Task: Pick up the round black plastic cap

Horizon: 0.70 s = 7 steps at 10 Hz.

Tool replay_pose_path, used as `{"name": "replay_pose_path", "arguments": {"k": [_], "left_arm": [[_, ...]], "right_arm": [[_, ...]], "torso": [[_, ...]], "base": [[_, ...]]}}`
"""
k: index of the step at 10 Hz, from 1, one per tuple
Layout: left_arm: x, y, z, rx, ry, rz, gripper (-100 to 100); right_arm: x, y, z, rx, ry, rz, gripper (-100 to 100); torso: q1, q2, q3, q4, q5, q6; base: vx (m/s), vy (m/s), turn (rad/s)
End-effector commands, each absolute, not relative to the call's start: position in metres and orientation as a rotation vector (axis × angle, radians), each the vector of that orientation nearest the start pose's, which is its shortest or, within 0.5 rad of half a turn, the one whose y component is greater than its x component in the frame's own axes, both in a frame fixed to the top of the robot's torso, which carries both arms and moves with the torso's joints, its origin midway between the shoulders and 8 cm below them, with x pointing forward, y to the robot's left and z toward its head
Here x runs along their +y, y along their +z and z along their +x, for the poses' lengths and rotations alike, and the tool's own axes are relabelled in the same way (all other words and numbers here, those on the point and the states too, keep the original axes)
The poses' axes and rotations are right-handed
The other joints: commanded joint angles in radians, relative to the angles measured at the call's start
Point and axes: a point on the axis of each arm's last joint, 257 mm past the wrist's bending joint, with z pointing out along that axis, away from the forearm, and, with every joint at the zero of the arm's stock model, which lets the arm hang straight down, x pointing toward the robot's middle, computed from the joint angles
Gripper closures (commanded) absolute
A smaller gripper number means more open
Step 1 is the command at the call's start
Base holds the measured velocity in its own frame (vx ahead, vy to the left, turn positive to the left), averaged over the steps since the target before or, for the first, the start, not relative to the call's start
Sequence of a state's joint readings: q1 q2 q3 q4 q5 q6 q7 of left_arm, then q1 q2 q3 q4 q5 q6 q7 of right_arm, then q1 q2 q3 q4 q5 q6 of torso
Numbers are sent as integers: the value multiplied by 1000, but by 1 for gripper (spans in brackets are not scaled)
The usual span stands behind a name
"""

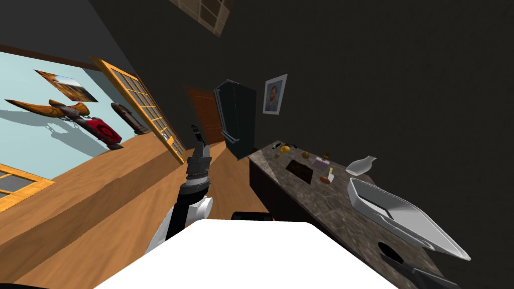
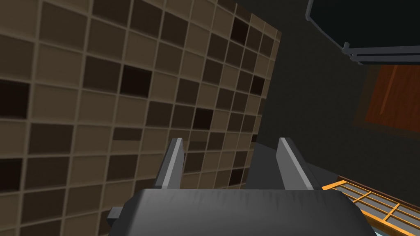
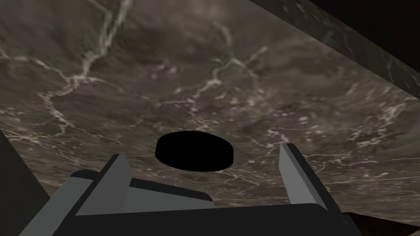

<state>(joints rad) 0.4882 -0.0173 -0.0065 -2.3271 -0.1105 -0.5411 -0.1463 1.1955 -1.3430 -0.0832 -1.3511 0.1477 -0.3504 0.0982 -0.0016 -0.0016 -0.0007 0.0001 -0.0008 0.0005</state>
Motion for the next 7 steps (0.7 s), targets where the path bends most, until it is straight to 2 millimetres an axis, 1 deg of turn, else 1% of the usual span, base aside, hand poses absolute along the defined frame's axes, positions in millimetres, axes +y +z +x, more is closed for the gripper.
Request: {"name": "replay_pose_path", "arguments": {"k": [1, 2, 3, 4, 7], "left_arm": [[260, 55, 330, 621, -1125, -470, 0], [260, 55, 330, 621, -1125, -470, 0], [260, 55, 330, 621, -1125, -470, 0], [260, 55, 330, 621, -1125, -470, 0], [260, 55, 330, 621, -1125, -470, 0]], "right_arm": [[-681, -343, 44, 2614, -242, 316, -100], [-680, -349, 40, 2613, -245, 326, -100], [-681, -346, 43, 2613, -242, 320, -100], [-681, -347, 43, 2614, -243, 320, 100], [-682, -346, 43, 2614, -246, 319, 100]], "torso": [[0, 0, 0, 0, 0, 0], [0, 0, 0, 0, 0, 0], [0, 0, 0, 0, 0, 0], [1, 0, 0, 0, 0, 0], [1, 1, 0, 0, -2, 0]], "base": [[26, -31, 83], [28, -31, 82], [12, -15, 20], [2, -5, -6], [0, 0, 0]]}}
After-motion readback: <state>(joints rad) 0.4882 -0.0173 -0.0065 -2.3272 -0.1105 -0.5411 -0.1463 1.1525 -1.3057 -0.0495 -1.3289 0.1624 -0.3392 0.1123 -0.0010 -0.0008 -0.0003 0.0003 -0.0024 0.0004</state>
